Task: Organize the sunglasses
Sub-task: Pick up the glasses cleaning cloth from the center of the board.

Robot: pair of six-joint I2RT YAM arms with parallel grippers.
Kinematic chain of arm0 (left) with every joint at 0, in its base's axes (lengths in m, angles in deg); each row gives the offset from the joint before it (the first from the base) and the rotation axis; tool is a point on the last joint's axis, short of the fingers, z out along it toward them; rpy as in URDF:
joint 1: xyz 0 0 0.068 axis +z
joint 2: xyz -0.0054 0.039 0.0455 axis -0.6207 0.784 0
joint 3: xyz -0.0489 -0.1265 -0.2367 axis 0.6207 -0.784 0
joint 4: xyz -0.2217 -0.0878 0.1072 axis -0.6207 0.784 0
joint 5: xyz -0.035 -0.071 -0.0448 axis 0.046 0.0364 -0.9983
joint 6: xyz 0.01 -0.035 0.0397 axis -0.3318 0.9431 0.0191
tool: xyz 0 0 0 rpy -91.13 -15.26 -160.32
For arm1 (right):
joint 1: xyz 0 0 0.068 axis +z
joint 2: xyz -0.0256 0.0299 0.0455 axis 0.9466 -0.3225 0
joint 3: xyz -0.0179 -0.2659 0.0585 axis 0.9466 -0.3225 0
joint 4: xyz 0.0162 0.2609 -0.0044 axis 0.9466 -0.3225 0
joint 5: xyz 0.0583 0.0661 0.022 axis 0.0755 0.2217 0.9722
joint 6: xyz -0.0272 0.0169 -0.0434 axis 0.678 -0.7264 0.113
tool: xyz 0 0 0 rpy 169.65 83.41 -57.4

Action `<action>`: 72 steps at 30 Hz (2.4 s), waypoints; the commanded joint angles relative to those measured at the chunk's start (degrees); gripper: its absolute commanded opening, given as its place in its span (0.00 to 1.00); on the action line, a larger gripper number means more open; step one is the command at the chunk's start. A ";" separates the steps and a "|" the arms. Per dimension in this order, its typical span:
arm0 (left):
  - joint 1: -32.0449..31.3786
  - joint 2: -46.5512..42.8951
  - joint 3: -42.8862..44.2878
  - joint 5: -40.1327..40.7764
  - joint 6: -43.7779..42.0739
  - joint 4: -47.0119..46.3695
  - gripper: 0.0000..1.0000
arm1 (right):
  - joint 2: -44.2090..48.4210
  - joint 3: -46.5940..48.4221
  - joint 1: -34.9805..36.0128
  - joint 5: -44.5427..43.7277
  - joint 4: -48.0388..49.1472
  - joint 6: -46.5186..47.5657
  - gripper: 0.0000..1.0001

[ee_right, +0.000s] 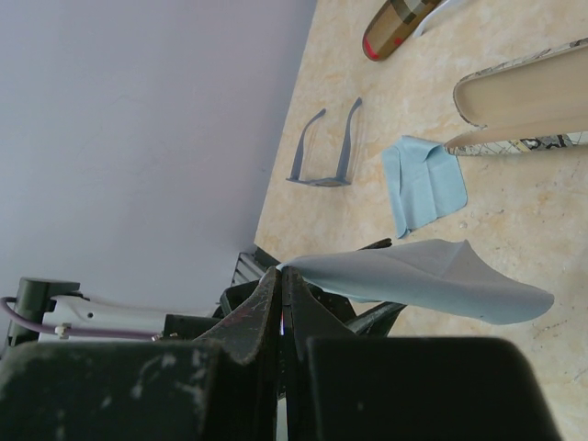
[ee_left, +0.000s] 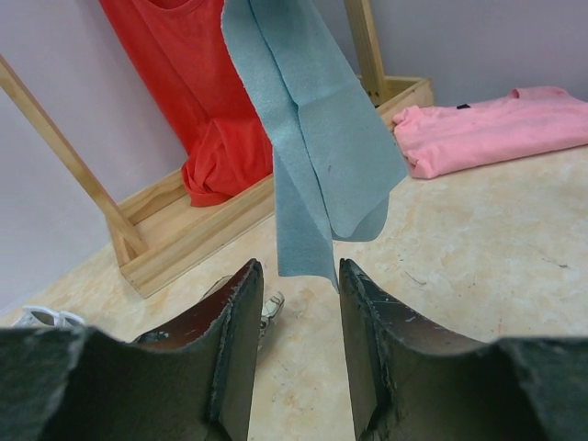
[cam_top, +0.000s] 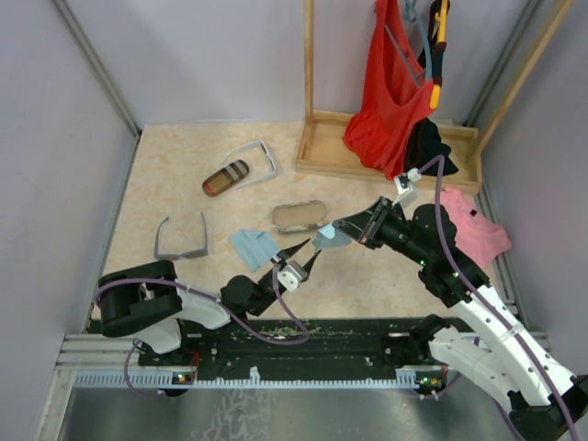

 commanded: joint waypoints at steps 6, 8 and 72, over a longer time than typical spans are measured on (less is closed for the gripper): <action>-1.42 0.49 0.77 3.42 -2.04 -9.94 0.45 | 0.86 1.83 0.39 0.16 3.50 0.19 0.00; -1.74 0.37 0.76 3.52 -2.37 -9.99 0.44 | 0.83 1.83 0.41 0.15 3.48 0.27 0.00; -5.40 -28.40 -2.18 12.04 6.55 35.38 0.00 | -0.37 -3.84 0.98 2.86 0.06 2.53 0.00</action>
